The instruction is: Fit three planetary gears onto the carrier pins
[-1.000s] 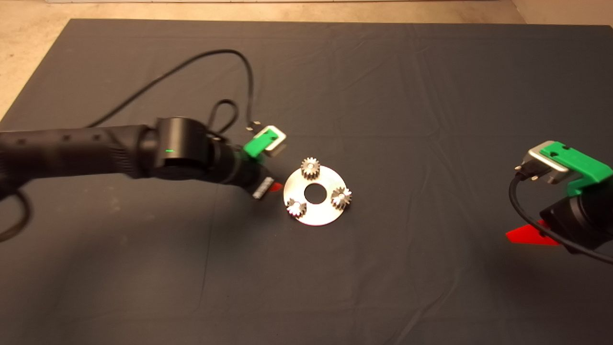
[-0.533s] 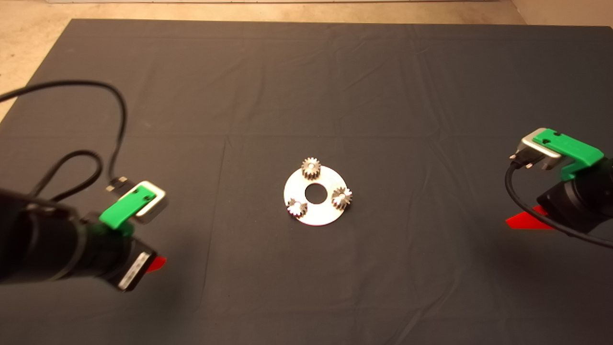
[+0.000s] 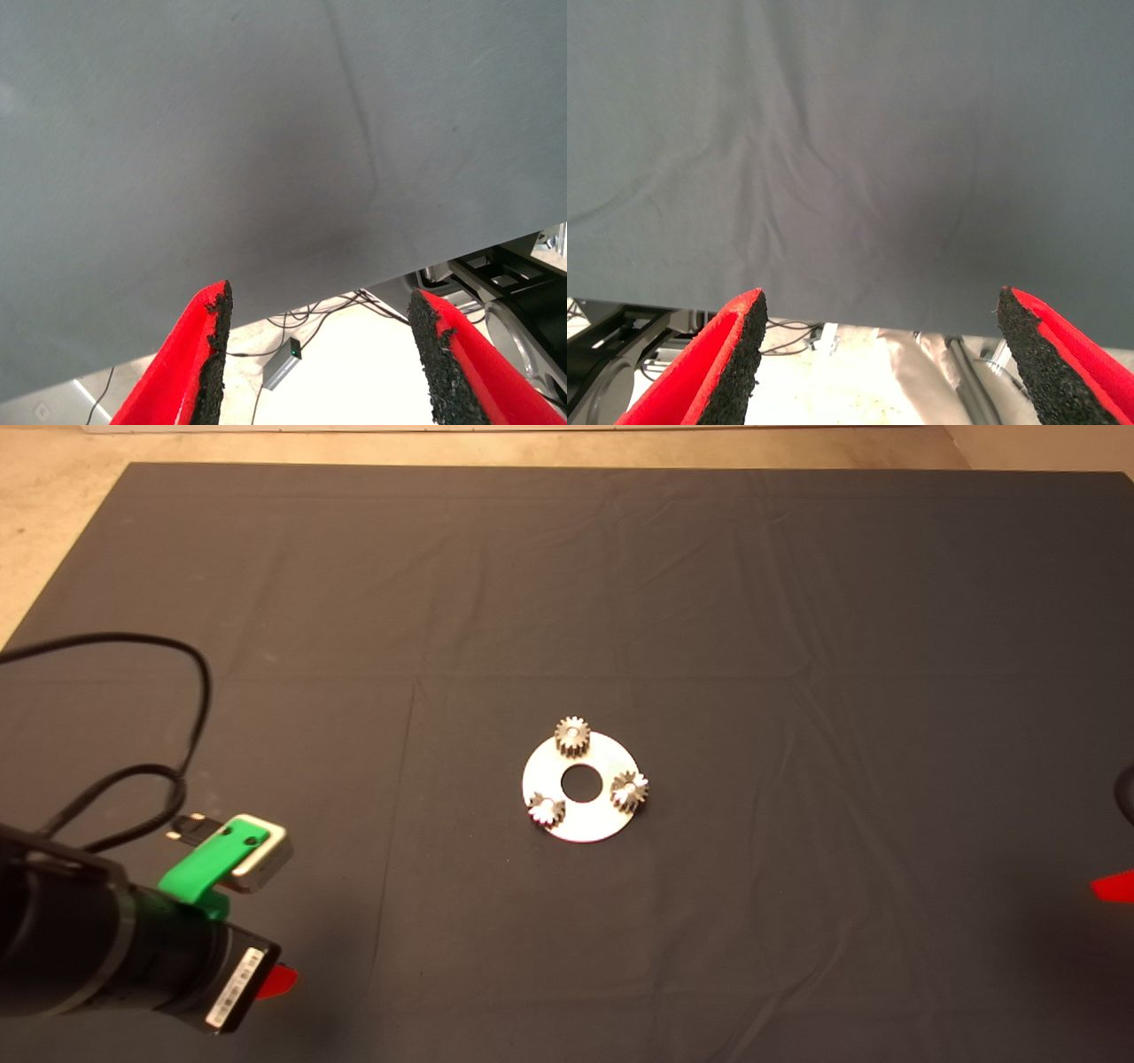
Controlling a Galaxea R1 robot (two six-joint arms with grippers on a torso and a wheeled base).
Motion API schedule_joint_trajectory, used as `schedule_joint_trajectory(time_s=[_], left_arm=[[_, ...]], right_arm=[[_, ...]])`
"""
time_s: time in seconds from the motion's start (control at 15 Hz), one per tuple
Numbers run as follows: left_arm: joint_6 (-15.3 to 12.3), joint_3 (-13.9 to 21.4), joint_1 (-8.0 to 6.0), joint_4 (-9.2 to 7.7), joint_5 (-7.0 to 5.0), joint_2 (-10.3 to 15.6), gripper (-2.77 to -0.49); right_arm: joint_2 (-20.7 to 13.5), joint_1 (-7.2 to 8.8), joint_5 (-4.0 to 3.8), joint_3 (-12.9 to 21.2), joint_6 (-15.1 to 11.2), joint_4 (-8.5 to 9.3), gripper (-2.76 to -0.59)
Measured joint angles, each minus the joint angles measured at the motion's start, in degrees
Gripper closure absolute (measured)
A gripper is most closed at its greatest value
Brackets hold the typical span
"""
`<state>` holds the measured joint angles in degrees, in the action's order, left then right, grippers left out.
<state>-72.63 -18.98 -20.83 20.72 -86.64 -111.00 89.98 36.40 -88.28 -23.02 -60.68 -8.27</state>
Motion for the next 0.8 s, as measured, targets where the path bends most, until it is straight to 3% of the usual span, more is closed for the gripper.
schedule_joint_trajectory(time_s=[0.2, 0.8], left_arm=[[-0.09, 0.00, 0.00, -0.20, -0.98, 3.51, -1.31], [-3.05, 0.25, 0.00, -0.50, -0.75, 3.46, -1.31]], right_arm=[[0.07, 0.00, 0.66, 0.69, -0.23, 0.00, -1.91], [0.60, -0.05, 0.74, 1.85, -1.99, 0.04, -1.92]])
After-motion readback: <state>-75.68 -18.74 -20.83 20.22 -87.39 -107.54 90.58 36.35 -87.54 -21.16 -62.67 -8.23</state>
